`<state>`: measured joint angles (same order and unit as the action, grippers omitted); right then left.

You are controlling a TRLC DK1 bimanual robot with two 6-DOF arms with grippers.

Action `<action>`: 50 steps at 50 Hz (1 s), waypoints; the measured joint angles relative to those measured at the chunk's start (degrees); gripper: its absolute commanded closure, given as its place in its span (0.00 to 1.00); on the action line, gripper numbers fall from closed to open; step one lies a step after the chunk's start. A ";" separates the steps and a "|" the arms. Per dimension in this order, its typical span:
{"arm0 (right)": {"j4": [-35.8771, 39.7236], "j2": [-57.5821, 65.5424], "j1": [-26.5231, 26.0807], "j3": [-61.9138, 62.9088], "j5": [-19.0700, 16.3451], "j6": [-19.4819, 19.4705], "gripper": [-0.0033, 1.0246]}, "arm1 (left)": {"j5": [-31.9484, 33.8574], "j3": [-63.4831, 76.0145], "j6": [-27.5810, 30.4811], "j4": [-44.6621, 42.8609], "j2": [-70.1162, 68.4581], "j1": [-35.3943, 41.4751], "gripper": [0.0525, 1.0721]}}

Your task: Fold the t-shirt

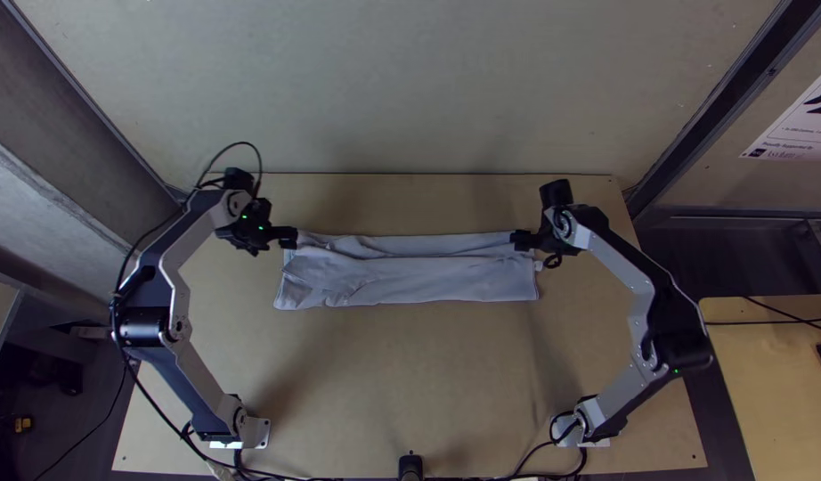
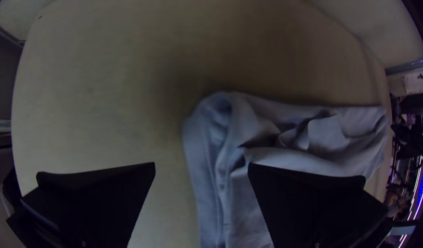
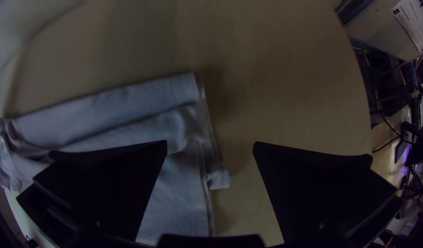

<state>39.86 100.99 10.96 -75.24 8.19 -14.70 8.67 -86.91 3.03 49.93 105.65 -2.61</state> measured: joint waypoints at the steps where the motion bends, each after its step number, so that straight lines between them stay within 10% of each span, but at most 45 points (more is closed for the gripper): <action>1: 0.00 -0.81 -0.09 0.00 0.00 -0.11 0.06 | 0.44 0.17 0.02 -0.02 -0.50 -0.48 0.04; 28: 0.00 -13.92 -1.36 2.80 0.00 -1.36 0.06 | 29.68 6.93 3.54 8.98 -3.30 -16.11 0.04; 50: 1.09 -15.47 -0.72 3.23 0.00 -1.38 0.06 | 38.97 7.19 7.37 9.79 6.97 -17.11 0.04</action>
<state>40.95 85.52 10.24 -72.01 8.19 -16.08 47.64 -79.72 10.39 59.72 112.62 -19.73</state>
